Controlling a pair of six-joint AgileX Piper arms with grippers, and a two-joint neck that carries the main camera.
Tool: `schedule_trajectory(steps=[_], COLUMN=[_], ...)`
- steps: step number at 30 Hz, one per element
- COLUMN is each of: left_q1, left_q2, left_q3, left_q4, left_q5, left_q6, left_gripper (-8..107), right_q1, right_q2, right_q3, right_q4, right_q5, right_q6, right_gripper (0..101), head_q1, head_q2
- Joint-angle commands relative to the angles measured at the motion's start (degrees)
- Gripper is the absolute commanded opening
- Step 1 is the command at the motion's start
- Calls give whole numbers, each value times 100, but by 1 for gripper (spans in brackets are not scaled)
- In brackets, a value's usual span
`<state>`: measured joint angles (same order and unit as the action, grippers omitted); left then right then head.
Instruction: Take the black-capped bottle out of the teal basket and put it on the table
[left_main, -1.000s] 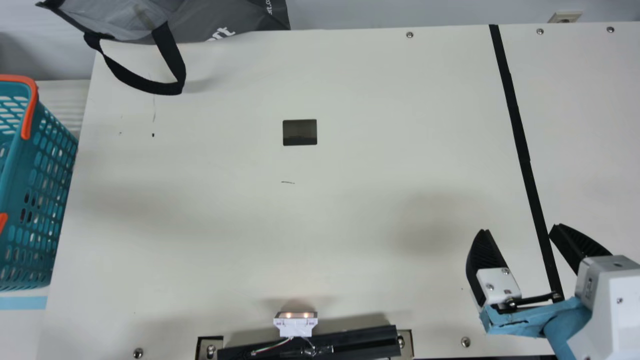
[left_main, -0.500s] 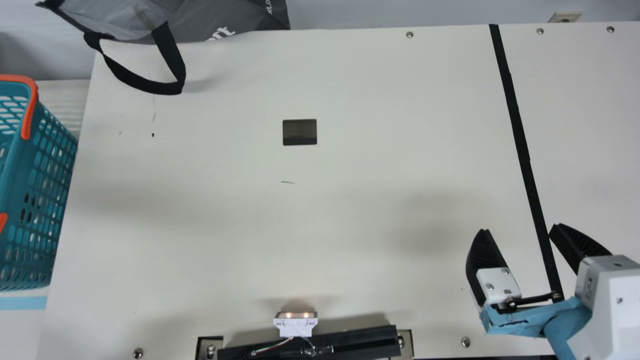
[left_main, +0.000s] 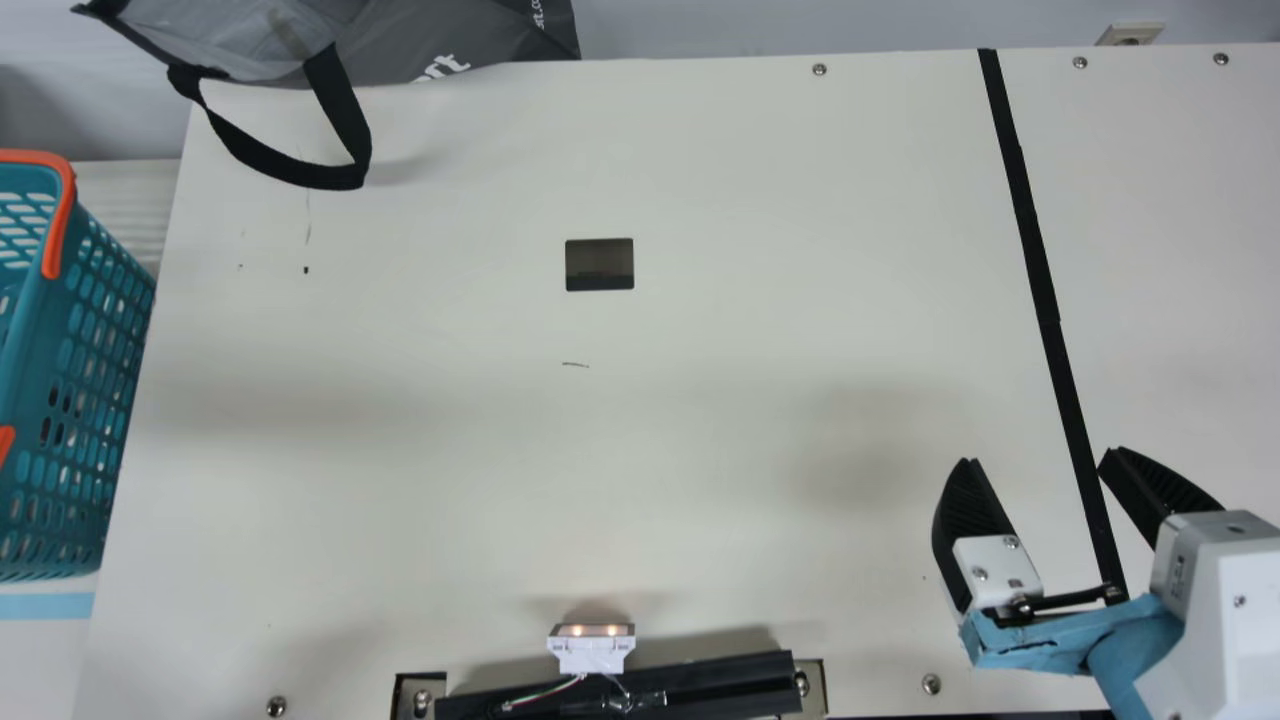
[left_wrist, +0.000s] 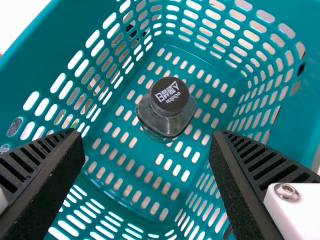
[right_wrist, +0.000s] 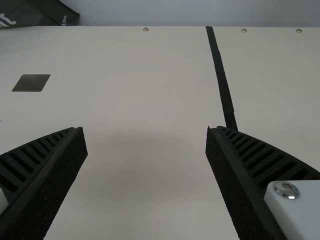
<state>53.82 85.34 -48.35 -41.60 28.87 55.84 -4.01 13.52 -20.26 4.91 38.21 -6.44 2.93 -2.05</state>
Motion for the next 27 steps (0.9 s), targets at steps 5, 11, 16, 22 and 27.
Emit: schedule_trajectory(steps=[5, 11, 16, 22, 27], left_q1=[131, 173, 101, -49, -171], left_q2=[266, 509, 646, 769, 874], left_q3=[-87, -182, -257, -320, -383], left_q4=[-127, -242, -394, -534, -550], left_q5=[-40, -115, -160, -223, -283], left_q6=[226, 402, 546, 649, 637], left_gripper=[107, 107, 107, 107, 107], right_q1=[0, 0, 0, 0, 0], right_q2=[0, 0, 0, 0, 0], right_q3=[0, 0, 0, 0, 0], right_q4=[0, -4, -4, -4, -4], right_q5=[0, 0, 5, 5, 5], right_q6=[0, 0, 0, 0, 0], right_gripper=[91, 91, 91, 91, 91], head_q1=[-21, -21, -21, -21, -21], head_q2=[47, 47, 47, 47, 47])
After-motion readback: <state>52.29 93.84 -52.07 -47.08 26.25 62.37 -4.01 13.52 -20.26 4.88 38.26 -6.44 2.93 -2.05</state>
